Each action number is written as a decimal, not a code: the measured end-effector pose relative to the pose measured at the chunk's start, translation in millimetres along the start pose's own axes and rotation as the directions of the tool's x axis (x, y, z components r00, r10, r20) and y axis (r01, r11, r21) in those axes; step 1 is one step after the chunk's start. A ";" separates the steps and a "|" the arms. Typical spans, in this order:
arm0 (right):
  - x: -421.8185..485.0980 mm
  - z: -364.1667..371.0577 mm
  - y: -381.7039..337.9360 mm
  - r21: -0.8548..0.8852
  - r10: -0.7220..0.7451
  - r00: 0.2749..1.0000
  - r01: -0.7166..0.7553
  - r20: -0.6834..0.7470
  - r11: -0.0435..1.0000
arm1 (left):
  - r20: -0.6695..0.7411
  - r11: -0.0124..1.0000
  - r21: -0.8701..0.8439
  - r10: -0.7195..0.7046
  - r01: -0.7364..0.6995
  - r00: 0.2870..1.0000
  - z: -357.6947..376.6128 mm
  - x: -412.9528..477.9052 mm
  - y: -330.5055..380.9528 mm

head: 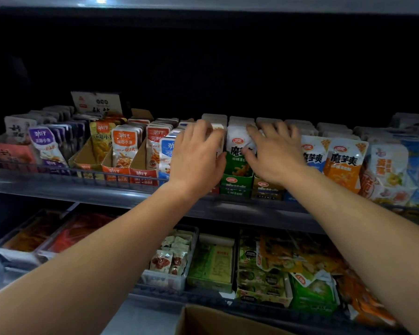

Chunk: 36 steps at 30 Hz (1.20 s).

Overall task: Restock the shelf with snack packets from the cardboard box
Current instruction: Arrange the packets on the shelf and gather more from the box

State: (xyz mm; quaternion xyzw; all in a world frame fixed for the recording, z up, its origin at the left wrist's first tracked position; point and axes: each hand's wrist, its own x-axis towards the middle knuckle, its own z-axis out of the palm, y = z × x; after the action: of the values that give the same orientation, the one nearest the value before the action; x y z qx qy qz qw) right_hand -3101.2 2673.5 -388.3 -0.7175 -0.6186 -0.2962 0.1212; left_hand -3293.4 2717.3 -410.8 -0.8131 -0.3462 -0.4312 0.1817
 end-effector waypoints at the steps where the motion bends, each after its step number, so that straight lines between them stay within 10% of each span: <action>1: -1.5 -0.8 -0.7 0.008 -0.001 1.000 0.001 -0.011 1.000 | 0.016 0.999 0.052 0.003 -0.004 1.000 3.1 -0.7 -3.9; 13: -5.3 -0.4 -1.8 0.037 -0.017 1.000 0.017 -0.022 0.999 | 0.417 0.998 0.008 -0.054 0.055 0.907 33.3 23.2 -20.7; 31: -87.4 -34.7 -3.8 0.268 -0.067 0.970 0.131 -0.234 0.955 | 0.098 0.979 -0.199 -0.022 0.041 0.995 -35.3 -30.0 8.3; 36: -173.1 -0.3 -25.8 0.419 -0.087 0.995 0.100 -0.048 0.903 | 0.295 0.946 -0.278 -0.078 0.164 0.952 -35.7 -105.2 24.2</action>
State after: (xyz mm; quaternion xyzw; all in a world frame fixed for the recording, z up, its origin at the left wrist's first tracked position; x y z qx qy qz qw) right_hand -3136.3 2537.4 -492.6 -0.6398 -0.6997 -0.1717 0.2674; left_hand -3337.4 2636.6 -477.7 -0.8609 -0.3487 -0.3698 -0.0215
